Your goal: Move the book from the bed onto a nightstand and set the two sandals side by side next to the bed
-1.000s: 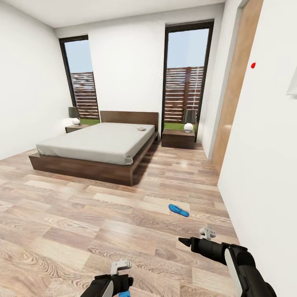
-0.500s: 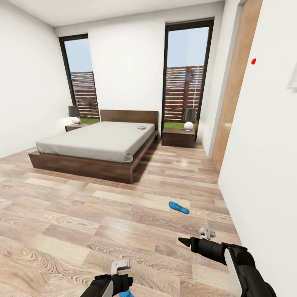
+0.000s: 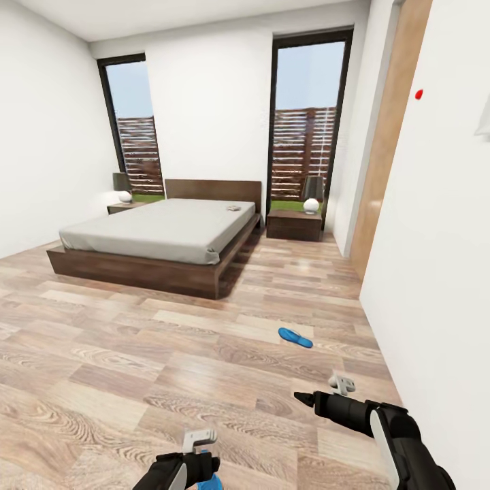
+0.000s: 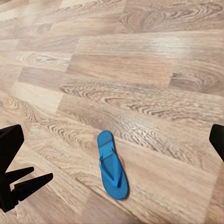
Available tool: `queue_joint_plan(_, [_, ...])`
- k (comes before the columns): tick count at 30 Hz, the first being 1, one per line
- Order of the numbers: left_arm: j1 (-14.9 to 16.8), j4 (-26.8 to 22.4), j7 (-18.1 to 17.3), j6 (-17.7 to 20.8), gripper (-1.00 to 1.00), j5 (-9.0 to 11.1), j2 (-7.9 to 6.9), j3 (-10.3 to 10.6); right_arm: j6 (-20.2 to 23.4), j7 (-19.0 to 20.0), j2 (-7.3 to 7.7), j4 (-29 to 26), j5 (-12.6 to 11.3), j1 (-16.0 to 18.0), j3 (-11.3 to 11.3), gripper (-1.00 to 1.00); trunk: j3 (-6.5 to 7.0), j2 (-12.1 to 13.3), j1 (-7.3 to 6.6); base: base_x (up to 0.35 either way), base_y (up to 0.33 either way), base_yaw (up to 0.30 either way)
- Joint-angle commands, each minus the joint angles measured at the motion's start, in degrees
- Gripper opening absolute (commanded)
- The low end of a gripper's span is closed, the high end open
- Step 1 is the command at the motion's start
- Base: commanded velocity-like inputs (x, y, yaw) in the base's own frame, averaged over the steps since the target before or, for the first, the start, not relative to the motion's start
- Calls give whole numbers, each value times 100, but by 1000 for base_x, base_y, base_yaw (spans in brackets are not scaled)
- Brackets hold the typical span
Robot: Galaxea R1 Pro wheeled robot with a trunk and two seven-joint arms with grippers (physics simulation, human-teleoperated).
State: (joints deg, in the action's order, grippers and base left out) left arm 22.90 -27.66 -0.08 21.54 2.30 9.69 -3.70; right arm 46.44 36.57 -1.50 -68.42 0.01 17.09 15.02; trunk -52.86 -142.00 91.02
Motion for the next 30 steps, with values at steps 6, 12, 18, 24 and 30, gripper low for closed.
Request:
queue_joint_plan(6, [3, -11, -1, 37, 100, 25, 6, -34, 40, 25, 0, -4, -1, 5, 24, 100, -127, -128, 73, 0, 0, 0])
queue_joint_plan(12, [2, -11, -1, 36, 100, 25, 6, -34, 40, 25, 2, -5, -1, 5, 28, 100, -260, -136, 88, 0, 0, 0])
queue_joint_plan(18, [2, -11, -1, 35, 100, 25, 6, -36, 40, 25, 6, -4, -1, 5, 33, 100, -393, -144, 104, 0, 0, 0])
queue_joint_plan(24, [2, -11, -1, 35, 100, 25, -1, -42, 40, 30, 6, -6, -5, 5, 41, 100, -526, -152, 119, 0, 0, 0])
queue_joint_plan(30, [1, -16, -1, 38, 100, 25, -2, -43, 41, 38, 8, -9, -36, 5, 51, 100, -659, -160, 135, 0, 0, 0])
